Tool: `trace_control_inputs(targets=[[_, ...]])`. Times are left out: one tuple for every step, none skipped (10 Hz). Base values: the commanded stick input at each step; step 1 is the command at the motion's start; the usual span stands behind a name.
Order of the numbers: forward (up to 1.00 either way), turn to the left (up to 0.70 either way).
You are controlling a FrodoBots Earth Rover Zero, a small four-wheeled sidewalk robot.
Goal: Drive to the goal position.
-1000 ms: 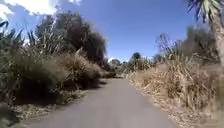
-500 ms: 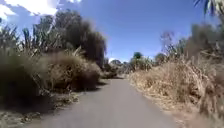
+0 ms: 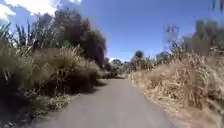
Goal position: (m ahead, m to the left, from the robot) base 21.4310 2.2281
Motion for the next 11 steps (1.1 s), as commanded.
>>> trace_control_inputs(targets=[[0.85,0.0],[0.85,0.0],[0.85,0.0],[0.85,0.0],[0.85,0.0],[0.85,0.0],[0.85,0.0],[0.85,0.0],[0.85,0.0],[0.85,-0.34],[0.85,-0.34]])
